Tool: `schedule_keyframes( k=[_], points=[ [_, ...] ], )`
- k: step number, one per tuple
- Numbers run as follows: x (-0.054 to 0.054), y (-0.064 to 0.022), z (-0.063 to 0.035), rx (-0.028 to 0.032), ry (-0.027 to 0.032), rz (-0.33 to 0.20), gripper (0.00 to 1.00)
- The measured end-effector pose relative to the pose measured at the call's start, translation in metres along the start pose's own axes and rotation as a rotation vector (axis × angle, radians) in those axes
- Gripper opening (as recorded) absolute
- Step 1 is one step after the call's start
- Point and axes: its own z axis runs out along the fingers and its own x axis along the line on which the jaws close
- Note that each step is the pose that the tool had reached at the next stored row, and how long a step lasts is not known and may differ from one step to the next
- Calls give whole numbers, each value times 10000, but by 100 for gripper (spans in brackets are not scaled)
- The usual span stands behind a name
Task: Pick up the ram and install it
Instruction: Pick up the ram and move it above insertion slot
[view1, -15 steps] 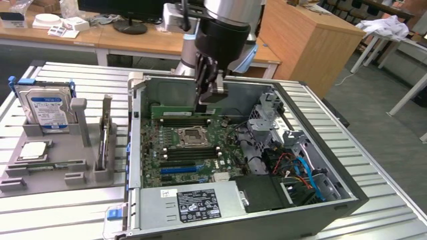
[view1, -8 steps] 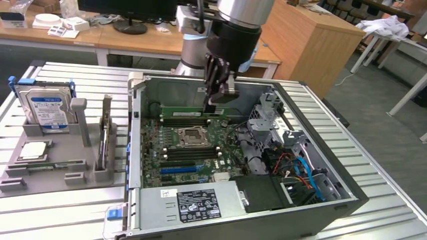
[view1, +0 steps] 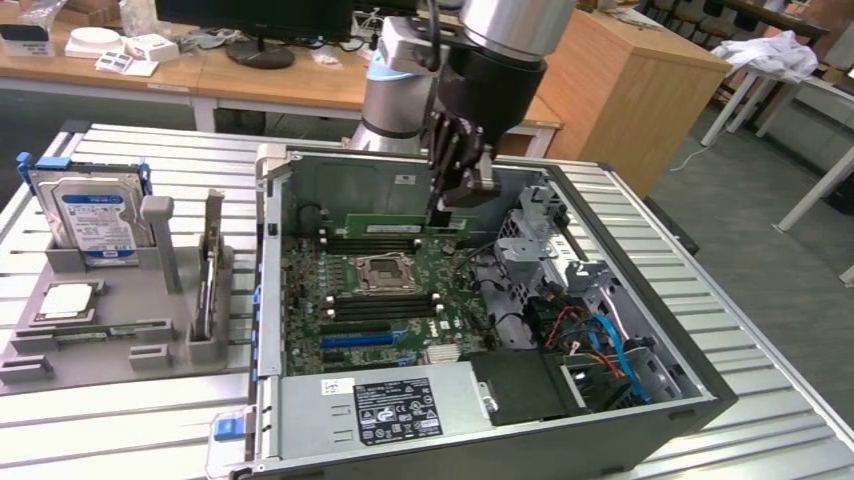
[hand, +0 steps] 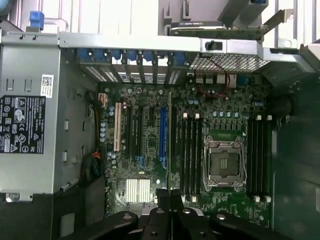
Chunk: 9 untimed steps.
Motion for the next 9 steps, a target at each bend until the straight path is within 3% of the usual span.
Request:
schedule_keyframes(
  k=[6, 9],
  points=[
    [5, -151, -8, -10, 0, 0, 12],
    [5, -160, -8, -10, 0, -1, 12]
  ],
)
